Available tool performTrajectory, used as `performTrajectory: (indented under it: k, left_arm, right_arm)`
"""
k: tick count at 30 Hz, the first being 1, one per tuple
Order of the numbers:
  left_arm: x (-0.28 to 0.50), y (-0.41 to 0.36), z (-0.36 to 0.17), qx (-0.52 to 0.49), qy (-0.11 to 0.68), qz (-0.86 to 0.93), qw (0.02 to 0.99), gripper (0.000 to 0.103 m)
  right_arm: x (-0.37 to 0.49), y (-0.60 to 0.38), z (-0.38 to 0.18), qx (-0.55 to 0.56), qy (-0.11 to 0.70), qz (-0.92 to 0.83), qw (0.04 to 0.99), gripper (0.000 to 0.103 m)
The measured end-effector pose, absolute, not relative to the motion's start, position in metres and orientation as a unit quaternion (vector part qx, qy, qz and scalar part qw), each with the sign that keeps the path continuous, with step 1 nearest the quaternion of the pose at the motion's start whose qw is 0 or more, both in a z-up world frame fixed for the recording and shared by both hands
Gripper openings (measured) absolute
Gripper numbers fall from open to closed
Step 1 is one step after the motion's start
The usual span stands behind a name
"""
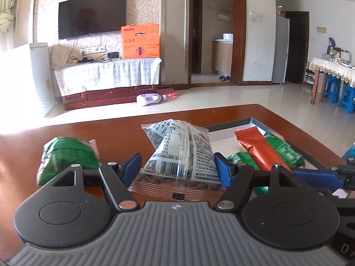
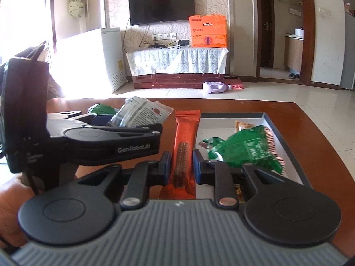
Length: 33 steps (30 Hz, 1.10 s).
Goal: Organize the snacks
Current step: 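Carry the clear bag and orange bar over the white box with both grippers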
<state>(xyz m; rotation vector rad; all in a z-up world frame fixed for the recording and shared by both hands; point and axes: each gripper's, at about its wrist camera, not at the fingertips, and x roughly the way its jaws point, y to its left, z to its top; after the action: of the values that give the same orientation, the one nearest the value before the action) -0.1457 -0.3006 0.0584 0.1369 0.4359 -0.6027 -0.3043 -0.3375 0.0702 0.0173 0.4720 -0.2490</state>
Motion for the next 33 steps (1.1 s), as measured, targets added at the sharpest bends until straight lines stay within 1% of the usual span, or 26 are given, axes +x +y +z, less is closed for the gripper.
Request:
performTrajectory:
  k: [17,22,33]
  left_arm:
    - [-0.157,-0.366,0.054,0.047,0.220,-0.344,0.912,0.075]
    - [-0.159,-0.390,0.049,0.034,0.232,-0.372,0.898,0.075]
    - [-0.162,-0.438,0.031,0.055,0.238,-0.402,0.882,0.075]
  right_arm:
    - [-0.328,-0.378,0.070,0.034,0.234,-0.180,0.955,0.024]
    - [-0.336,-0.391,0.066,0.043,0.241,-0.204,0.948,0.024]
    - [-0.331,-0.406,0.058,0.053,0.256,-0.227,0.938,0.025]
